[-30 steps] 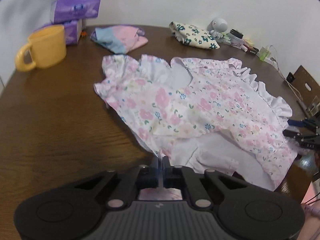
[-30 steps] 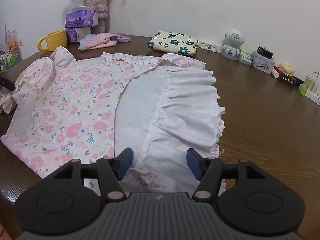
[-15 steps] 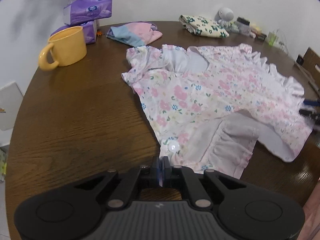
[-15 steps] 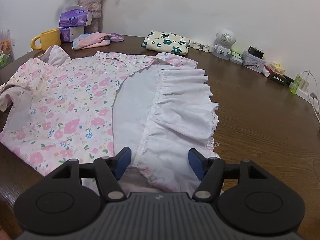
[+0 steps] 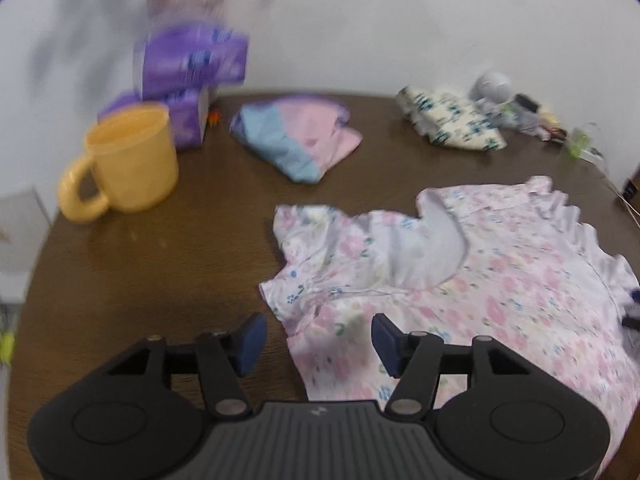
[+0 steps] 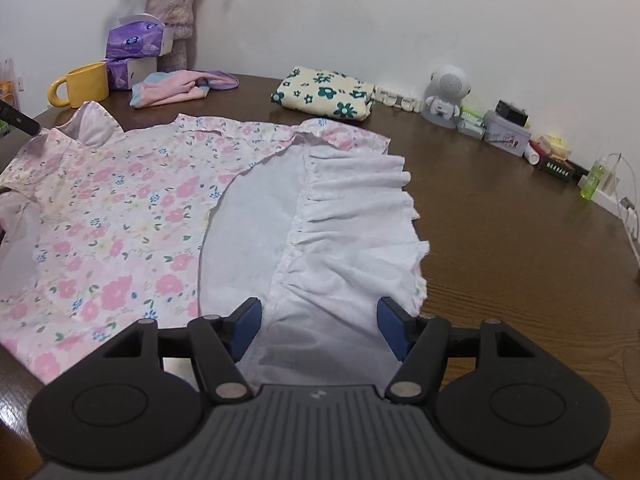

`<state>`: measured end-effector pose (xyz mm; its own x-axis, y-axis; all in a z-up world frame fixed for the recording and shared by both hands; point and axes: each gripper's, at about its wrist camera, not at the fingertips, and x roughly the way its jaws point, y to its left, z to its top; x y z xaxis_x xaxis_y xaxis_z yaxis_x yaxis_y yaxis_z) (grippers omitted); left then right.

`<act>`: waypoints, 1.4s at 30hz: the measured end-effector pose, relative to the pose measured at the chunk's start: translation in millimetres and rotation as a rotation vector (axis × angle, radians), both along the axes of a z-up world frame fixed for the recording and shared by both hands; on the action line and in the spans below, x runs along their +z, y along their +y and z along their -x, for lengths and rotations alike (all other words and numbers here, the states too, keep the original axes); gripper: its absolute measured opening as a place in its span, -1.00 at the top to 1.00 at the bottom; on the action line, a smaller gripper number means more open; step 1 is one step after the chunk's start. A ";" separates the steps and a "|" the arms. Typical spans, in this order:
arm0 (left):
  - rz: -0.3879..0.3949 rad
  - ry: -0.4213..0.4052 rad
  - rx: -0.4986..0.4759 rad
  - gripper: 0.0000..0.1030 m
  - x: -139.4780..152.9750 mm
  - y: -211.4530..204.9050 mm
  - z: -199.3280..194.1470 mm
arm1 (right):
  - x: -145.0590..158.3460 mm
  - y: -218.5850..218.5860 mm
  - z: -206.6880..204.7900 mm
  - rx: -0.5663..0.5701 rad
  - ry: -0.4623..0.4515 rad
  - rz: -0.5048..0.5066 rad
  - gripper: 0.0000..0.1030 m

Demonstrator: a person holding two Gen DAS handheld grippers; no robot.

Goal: Fold clothes

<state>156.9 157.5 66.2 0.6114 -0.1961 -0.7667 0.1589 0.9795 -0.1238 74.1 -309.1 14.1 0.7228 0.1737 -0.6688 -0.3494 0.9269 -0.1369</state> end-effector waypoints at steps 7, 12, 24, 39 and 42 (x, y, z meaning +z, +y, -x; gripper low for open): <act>0.173 0.060 0.069 0.46 -22.5 15.8 -30.5 | -7.4 1.0 -6.7 0.008 0.014 -0.002 -0.27; 0.119 0.028 0.065 0.83 -26.6 9.1 -31.8 | -7.4 -1.3 -6.5 0.003 0.015 0.004 -0.29; -0.087 -0.100 0.051 0.05 -6.8 -10.0 3.3 | -4.7 -11.3 7.5 -0.029 0.001 -0.028 -0.31; -0.050 -0.137 -0.042 0.57 -9.9 -3.8 -48.0 | 11.0 1.1 -71.0 0.048 -0.013 0.015 -0.30; -0.048 -0.116 -0.085 0.56 -22.2 -10.9 -52.7 | 5.9 3.0 -85.3 0.058 0.024 0.005 -0.30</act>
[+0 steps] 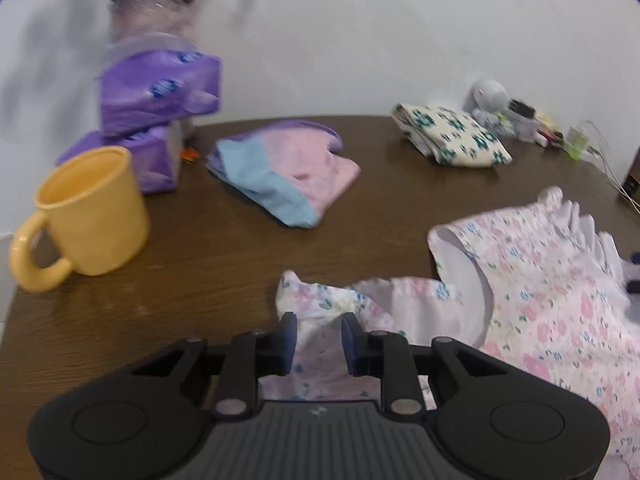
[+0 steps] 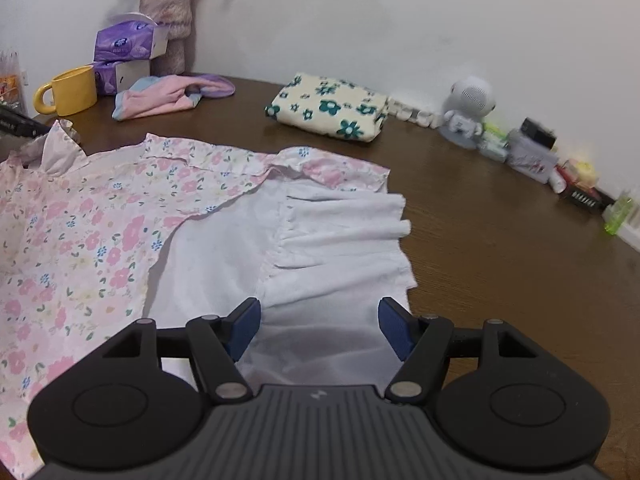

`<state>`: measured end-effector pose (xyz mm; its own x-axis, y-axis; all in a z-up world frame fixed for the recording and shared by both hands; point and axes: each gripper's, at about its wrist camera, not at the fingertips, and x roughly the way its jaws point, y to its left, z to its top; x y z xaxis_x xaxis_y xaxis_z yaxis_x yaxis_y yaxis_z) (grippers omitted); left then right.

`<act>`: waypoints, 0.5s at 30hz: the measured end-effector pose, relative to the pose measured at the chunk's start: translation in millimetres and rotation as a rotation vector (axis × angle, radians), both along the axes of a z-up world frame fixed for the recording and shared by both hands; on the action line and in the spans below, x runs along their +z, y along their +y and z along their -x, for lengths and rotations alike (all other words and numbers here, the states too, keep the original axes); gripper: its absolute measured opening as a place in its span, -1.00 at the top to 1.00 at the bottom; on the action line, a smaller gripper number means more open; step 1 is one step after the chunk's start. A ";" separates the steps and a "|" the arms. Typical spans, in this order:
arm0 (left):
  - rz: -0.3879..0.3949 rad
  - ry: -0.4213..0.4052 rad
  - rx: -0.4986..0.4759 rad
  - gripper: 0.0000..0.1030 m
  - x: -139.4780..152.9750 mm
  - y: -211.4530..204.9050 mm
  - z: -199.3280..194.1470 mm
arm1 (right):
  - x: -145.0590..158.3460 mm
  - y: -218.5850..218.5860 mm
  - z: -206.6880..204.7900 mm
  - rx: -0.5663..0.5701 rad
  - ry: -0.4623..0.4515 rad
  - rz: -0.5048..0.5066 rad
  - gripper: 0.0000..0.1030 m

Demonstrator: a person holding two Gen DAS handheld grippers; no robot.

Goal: Fold clothes

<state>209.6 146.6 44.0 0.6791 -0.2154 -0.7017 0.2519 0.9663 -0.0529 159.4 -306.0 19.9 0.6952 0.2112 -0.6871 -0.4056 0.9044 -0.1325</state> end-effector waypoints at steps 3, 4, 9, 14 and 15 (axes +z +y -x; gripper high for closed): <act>-0.060 0.006 -0.009 0.56 -7.9 -8.2 -1.7 | -2.7 -3.2 -10.8 -0.008 0.037 -0.019 -0.29; -0.082 0.007 -0.011 0.56 -10.4 -10.9 -2.2 | -3.2 -4.8 -13.5 -0.010 0.050 -0.029 -0.28; -0.143 -0.009 -0.001 0.54 -11.8 -19.0 -3.3 | -10.4 -11.9 -16.9 -0.042 0.104 -0.048 -0.21; -0.185 -0.026 0.003 0.54 -12.6 -26.1 -8.1 | -9.9 -16.9 -2.4 -0.076 0.131 -0.077 -0.09; -0.187 -0.027 0.004 0.54 -12.8 -27.0 -9.8 | -9.6 -17.3 1.9 -0.084 0.132 -0.077 -0.09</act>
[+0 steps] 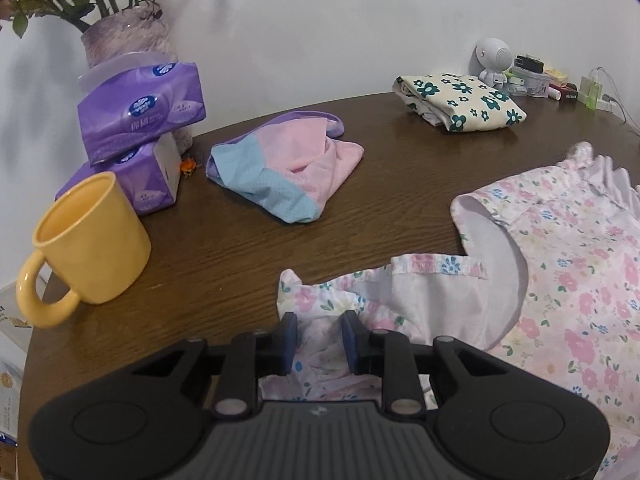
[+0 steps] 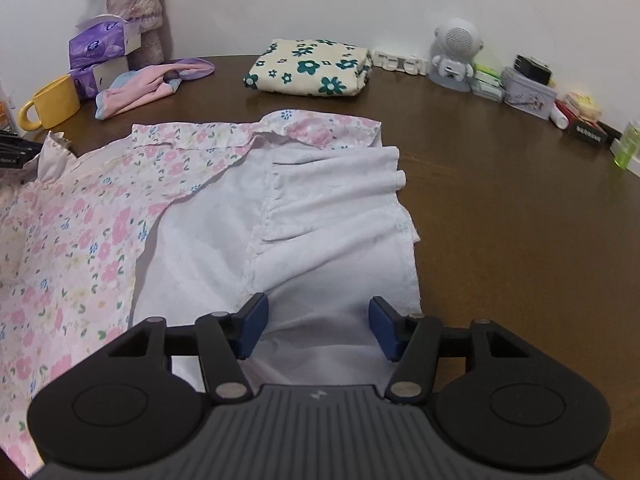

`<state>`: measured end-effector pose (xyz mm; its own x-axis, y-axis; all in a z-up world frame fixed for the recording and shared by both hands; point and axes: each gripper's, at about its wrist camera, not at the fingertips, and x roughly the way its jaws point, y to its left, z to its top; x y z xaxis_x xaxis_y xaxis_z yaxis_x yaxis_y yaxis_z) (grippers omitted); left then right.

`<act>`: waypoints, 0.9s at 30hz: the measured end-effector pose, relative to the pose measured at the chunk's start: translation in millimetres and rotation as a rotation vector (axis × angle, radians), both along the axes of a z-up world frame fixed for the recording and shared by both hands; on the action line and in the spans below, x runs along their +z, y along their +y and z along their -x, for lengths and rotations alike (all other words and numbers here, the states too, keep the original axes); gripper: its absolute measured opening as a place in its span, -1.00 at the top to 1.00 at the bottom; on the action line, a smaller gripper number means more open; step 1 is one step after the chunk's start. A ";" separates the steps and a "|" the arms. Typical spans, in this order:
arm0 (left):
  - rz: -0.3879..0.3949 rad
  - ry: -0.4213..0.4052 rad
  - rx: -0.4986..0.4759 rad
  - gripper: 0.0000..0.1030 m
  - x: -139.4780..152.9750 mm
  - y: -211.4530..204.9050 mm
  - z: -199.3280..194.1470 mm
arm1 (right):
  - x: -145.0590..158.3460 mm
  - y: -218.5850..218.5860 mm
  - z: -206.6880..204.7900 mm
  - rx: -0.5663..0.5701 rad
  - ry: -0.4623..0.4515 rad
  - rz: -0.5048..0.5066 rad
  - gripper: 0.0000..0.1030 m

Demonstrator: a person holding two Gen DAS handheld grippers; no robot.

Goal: Fold clothes

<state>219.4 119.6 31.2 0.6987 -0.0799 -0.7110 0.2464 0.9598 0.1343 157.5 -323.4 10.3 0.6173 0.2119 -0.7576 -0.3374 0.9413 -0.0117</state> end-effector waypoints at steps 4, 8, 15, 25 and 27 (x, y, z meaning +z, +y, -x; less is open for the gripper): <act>-0.022 -0.014 -0.007 0.55 -1.4 -7.7 -3.6 | 0.5 -7.5 20.2 -0.037 0.001 -0.005 -0.09; 0.002 -0.026 -0.023 0.50 6.8 -9.0 4.8 | 6.0 -9.4 37.3 -0.056 -0.028 -0.021 -0.09; 0.100 -0.062 -0.108 -0.06 45.1 7.0 99.2 | 35.6 11.6 93.2 0.025 -0.108 -0.060 -0.14; 0.082 0.032 -0.095 -0.08 19.7 -14.0 191.5 | 12.7 13.6 134.5 -0.005 -0.078 -0.126 -0.19; 0.044 0.029 -0.104 -0.07 15.2 -22.6 193.9 | 10.6 12.5 138.7 -0.012 -0.081 -0.126 -0.20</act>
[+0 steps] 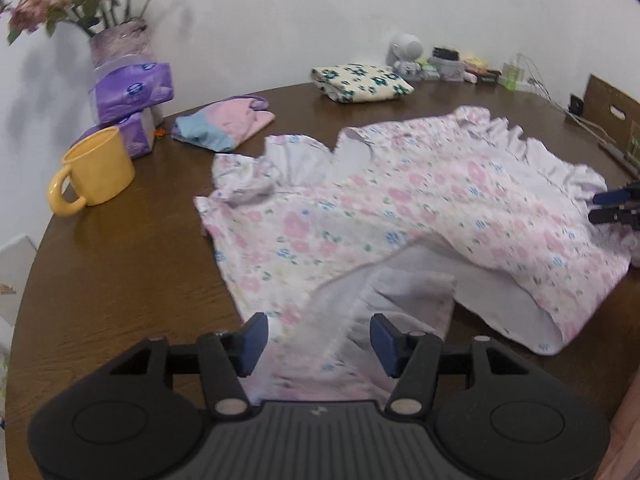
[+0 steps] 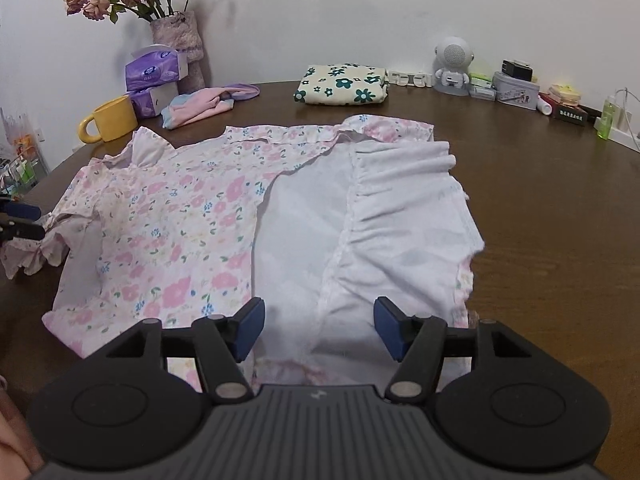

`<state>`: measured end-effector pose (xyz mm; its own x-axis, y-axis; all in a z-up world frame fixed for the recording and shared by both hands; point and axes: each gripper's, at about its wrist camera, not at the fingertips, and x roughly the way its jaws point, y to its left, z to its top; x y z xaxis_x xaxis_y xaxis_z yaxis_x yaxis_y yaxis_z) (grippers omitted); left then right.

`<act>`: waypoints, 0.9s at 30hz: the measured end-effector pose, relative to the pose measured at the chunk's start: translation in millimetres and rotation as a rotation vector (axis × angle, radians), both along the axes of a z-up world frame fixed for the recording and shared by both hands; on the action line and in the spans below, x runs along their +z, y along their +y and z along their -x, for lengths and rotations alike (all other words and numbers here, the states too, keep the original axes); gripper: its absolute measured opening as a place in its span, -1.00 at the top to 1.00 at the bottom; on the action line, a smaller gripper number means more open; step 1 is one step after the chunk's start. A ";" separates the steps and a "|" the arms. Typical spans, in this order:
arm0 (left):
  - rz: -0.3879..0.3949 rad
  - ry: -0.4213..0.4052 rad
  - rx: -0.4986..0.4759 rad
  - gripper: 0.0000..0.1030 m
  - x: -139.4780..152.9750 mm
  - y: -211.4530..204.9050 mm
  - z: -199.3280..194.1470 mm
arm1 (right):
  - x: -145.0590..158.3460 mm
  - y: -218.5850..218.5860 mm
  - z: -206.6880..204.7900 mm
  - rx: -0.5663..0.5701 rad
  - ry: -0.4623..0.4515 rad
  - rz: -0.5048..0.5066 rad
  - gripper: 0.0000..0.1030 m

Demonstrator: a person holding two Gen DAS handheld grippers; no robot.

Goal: Fold clothes

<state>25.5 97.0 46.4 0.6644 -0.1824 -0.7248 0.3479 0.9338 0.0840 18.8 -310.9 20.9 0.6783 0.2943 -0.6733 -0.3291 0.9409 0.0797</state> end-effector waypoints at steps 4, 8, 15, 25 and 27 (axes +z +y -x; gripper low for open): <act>-0.090 -0.026 -0.027 0.05 -9.1 -16.8 4.3 | -5.1 -3.6 6.2 -0.015 -0.003 0.000 -0.21; -0.183 -0.043 -0.066 0.53 -12.4 -25.3 10.7 | -9.0 -4.9 8.9 -0.021 0.000 0.021 -0.20; -0.248 -0.046 -0.048 0.68 -13.4 -17.9 20.6 | -11.9 -7.6 13.1 -0.041 -0.015 0.051 -0.23; -0.216 -0.123 -0.001 0.35 12.8 -10.8 12.8 | -5.7 -9.8 12.4 -0.036 -0.052 0.024 -0.29; -0.246 -0.091 -0.018 0.33 8.4 -13.3 0.6 | -3.4 -8.4 10.3 -0.029 -0.061 0.024 -0.29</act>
